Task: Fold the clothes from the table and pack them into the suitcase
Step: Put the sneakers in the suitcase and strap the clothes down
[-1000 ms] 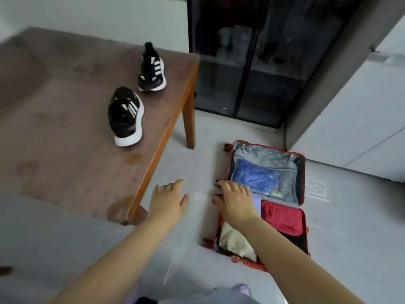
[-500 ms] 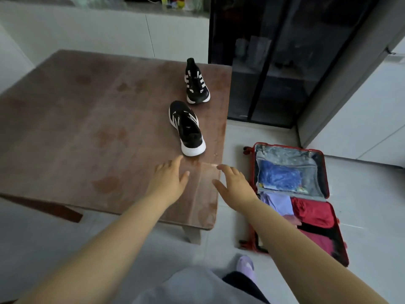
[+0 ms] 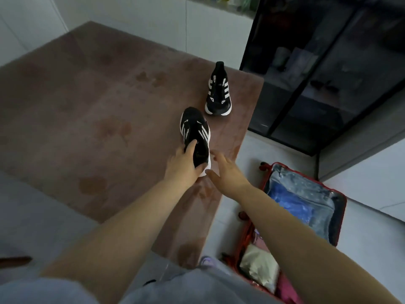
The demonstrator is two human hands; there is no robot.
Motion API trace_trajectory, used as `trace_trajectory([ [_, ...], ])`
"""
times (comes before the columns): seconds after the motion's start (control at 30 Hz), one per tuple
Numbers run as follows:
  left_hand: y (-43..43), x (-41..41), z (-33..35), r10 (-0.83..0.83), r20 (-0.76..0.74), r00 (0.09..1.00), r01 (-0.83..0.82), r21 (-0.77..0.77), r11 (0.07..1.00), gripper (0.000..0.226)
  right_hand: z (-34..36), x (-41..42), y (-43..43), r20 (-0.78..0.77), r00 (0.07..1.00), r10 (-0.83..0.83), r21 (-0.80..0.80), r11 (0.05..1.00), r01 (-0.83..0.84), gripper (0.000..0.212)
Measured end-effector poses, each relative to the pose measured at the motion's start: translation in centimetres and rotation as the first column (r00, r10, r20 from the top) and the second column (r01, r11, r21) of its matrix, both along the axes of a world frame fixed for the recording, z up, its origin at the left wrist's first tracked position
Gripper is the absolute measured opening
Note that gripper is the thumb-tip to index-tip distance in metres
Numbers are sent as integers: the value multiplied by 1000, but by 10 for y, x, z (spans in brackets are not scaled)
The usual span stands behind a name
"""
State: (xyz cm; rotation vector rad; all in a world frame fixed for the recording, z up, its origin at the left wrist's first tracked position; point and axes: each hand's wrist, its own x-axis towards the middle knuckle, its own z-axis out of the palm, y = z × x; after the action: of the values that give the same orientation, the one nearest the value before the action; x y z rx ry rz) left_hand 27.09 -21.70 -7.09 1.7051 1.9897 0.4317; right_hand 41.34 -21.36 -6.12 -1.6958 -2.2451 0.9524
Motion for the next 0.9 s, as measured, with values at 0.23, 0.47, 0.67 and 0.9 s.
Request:
trace_trajectory([
  [0.23,20,22,-17,180,18,983,-181,38,983,101,-3,13,63,41,990,134,-44,990,-133,64],
  [0.47,37,-16,-10,219,267,938,-260,129,957,95,-3,-4,130,-1,995,96,20,995,-96,66],
  [0.67,57,-59,3,128,301,945,-141,21,990,100,4,-20,190,34,999,20,100,995,-23,58],
  [0.9,59,-74,-8,117,262,958,-116,-23,993,98,5,-34,257,188,982,-9,179,983,-26,57],
])
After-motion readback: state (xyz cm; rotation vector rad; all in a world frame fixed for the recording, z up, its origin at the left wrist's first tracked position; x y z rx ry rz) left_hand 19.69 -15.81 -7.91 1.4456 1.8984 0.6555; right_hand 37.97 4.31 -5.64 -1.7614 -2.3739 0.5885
